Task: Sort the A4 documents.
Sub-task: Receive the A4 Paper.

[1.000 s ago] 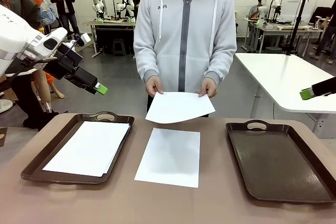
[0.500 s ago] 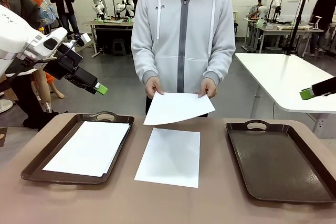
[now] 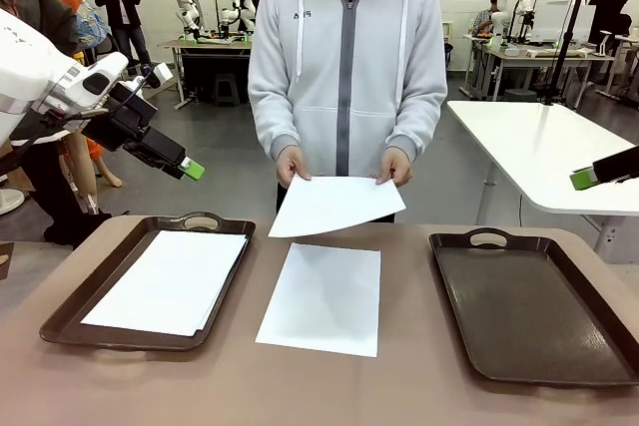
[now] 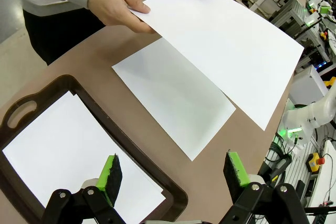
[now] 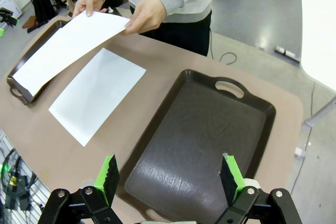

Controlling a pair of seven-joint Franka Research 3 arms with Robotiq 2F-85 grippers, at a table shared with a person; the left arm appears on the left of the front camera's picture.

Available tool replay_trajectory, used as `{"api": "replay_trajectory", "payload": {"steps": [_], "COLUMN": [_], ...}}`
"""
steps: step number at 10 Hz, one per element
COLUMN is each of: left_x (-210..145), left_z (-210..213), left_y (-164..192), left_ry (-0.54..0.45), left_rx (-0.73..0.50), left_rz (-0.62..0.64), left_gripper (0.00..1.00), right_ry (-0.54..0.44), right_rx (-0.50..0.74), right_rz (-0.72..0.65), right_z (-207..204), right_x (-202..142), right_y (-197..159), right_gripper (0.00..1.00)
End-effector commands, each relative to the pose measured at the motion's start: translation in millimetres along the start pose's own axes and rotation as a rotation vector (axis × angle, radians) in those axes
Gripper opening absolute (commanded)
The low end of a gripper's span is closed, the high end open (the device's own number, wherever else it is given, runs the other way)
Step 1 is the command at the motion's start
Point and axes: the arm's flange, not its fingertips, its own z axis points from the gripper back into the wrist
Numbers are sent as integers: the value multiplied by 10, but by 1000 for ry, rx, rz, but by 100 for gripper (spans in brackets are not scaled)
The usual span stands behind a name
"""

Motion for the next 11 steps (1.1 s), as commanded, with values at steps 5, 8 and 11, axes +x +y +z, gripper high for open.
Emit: {"api": "replay_trajectory", "payload": {"steps": [5,8,11], "left_x": [5,5,5], "left_z": [12,12,12], "left_y": [3,3,3], "left_ry": [-4,-4,-4], "left_rx": [5,5,5], "left_rz": [-1,-1,-1], "left_gripper": [100,100,100], "right_ry": [-4,-4,-4], "right_rx": [20,20,20], "right_rz": [-3,-3,-3], "right_z": [-14,-14,-14], "right_x": [-6,-6,-6], "right_y": [-7,-7,-7], "right_gripper": [100,100,100]}}
